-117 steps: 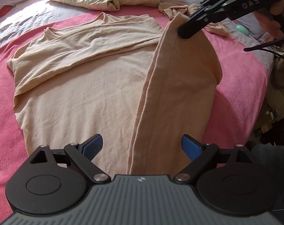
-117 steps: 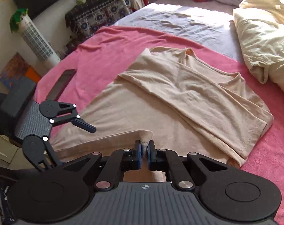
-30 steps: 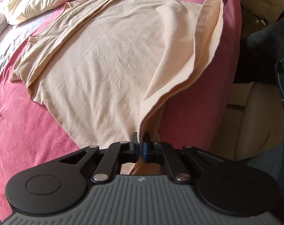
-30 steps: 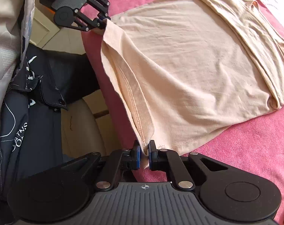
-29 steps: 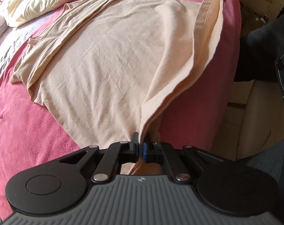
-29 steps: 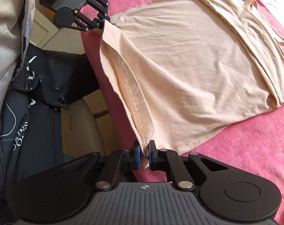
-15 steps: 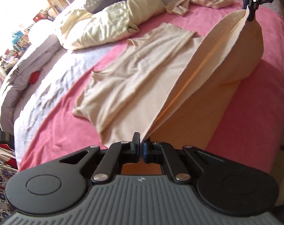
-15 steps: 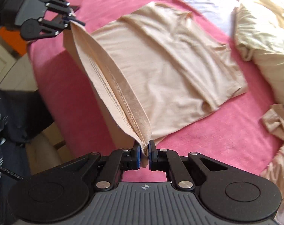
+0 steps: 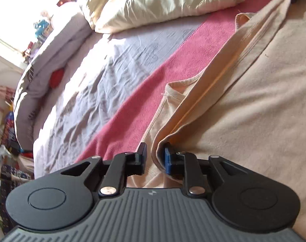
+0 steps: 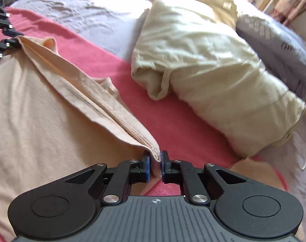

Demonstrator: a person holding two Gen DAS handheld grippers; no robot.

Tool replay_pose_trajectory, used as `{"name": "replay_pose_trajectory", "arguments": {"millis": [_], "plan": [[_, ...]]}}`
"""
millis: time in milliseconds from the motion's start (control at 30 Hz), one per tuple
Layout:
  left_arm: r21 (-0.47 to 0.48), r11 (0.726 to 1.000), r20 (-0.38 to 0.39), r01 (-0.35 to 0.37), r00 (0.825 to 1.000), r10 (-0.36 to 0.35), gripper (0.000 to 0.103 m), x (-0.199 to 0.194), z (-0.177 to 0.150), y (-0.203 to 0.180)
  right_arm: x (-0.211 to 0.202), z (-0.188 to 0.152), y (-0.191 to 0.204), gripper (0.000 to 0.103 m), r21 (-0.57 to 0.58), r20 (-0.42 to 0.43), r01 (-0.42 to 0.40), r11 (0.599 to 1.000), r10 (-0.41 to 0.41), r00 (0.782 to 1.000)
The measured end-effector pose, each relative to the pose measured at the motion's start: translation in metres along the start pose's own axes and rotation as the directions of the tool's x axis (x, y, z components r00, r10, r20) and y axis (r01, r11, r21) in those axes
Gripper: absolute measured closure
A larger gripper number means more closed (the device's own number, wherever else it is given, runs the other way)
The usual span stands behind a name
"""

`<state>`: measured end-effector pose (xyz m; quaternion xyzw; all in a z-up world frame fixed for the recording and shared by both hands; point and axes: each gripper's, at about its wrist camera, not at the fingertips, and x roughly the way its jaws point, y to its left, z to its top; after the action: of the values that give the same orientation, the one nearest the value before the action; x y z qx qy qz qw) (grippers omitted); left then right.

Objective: Fold clothes
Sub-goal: 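Lay the folded hem on the shirt and open both grippers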

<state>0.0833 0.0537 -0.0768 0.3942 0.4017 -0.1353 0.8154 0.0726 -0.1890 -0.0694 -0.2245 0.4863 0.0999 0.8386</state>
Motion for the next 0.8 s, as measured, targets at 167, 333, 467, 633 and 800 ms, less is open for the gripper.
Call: {"name": "replay_pose_trajectory", "arguments": {"millis": [167,333,467,633,800], "plan": [[-0.318,0.945,-0.019,0.080,0.996,-0.091,0.025,0.004,-0.005,0.059,-0.001,-0.004,-0.024,0.047,0.149,0.049,0.026,0.988,-0.033,0.998],[-0.665,0.733,-0.027,0.144,0.976,-0.217,0.021,0.017,-0.024,0.117,-0.021,-0.023,-0.074,0.046,0.431,0.102,0.002,0.902,-0.051,0.993],[-0.730,0.653,-0.041,0.200,0.941,-0.335,0.022,0.033,-0.030,0.120,-0.028,-0.030,-0.083,0.046,0.481,0.156,-0.098,0.871,0.025,0.987],[-0.751,0.608,-0.013,0.258,0.915,-0.404,0.022,0.032,-0.034,0.121,-0.045,-0.034,-0.030,0.046,0.300,0.221,-0.359,0.884,0.302,0.927],[-0.894,0.363,0.070,0.262,0.882,-0.466,0.022,0.035,-0.059,0.162,-0.038,-0.069,0.006,0.044,0.196,0.054,-0.237,0.952,0.231,0.971]]}}
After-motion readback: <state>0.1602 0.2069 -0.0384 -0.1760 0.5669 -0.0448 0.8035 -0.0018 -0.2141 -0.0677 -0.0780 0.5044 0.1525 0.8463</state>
